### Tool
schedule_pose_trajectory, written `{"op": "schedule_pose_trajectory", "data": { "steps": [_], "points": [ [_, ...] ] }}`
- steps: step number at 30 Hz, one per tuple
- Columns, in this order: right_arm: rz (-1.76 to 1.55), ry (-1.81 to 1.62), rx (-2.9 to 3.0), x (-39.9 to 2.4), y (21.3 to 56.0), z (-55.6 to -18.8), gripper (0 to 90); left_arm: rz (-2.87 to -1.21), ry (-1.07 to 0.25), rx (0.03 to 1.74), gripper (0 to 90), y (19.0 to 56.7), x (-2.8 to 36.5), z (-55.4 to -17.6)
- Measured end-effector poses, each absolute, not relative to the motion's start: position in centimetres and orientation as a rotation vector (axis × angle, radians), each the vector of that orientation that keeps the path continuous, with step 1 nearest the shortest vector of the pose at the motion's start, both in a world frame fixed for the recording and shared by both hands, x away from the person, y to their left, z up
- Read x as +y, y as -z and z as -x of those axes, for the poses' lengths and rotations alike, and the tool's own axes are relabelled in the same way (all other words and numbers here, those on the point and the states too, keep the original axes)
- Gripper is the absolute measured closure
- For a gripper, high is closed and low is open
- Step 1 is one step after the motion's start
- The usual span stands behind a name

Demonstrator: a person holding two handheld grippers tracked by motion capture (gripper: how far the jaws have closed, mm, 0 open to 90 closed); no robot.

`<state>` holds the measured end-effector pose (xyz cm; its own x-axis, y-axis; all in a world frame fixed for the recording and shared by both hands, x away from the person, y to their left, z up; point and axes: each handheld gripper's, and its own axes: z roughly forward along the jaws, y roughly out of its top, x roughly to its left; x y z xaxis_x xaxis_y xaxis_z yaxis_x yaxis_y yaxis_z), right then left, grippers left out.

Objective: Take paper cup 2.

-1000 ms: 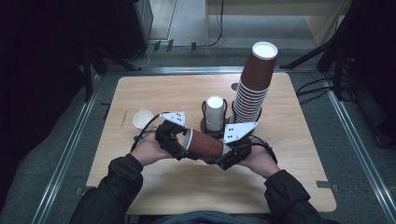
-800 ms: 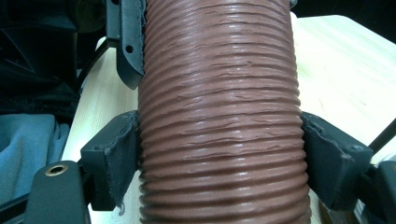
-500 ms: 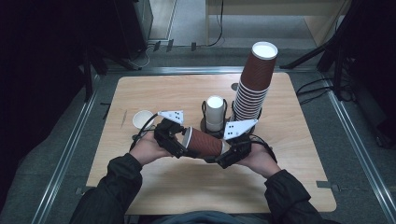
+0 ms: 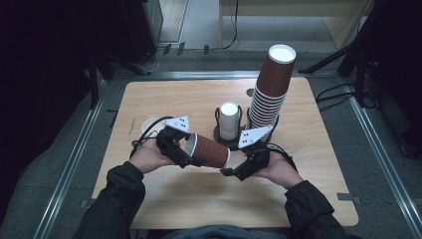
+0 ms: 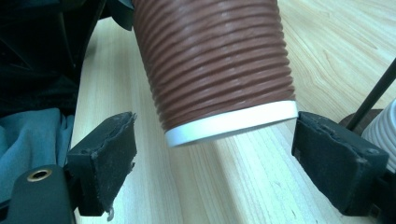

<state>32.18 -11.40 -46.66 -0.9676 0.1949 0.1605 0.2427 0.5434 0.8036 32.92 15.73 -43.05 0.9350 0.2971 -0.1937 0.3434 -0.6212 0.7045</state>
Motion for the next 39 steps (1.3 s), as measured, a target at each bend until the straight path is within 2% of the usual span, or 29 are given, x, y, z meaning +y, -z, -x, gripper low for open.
{"op": "schedule_pose_trajectory", "data": {
  "steps": [15,39],
  "points": [
    [0.376,1.332,-2.772,-11.2,47.2,-32.1,14.4,-2.495,-0.048,0.373,9.6,44.3,13.8,-32.7],
    [0.245,1.229,-2.832,-8.5,48.2,-31.3,15.1,-2.533,-0.025,0.228,9.0,44.3,10.9,-31.3]
  ]
}}
